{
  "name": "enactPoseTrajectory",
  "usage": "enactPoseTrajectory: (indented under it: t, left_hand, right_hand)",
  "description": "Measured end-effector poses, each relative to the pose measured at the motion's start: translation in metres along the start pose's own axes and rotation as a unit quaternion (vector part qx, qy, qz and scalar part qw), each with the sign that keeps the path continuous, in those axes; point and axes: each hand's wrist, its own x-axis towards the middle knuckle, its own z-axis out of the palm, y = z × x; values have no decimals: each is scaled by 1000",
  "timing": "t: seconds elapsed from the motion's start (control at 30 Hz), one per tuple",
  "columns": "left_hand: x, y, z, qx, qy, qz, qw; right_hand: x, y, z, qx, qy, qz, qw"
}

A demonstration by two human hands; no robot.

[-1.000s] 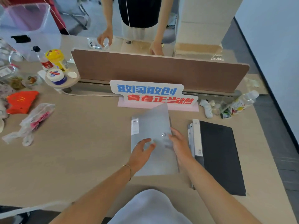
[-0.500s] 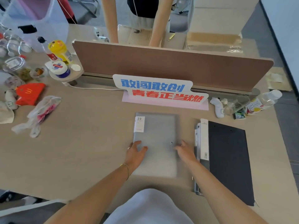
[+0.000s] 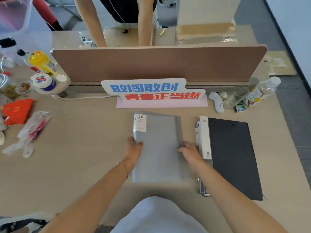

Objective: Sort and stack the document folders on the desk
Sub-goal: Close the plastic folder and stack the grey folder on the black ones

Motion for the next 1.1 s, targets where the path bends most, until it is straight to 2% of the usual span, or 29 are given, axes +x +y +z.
enactPoseTrajectory:
  t: [0.23,0.37,0.5,0.67,0.87,1.0,1.1]
  left_hand:
    - [-36,27,4,-42,-28,108,993]
    - [-51,44,-3,-86,-20,155,984]
    - [-62,53,5,-117,-11,190,975]
    - [-80,52,48,-139,-25,198,970]
    - [-108,50,125,-127,-94,170,973]
    - [-116,44,168,-84,-155,146,973]
    - [-114,40,192,4,-144,139,980]
  right_hand:
    - [7,7,-13,-4,0,-18,1000]
    - [-16,-1,-28,147,8,-7,989]
    - [-40,-12,-57,265,30,-54,962]
    - [-66,-16,-102,287,60,-116,949]
    - [-74,13,-174,272,139,-100,947]
    - [-69,40,-214,265,174,-70,946]
    - [-56,62,-237,248,192,-58,948]
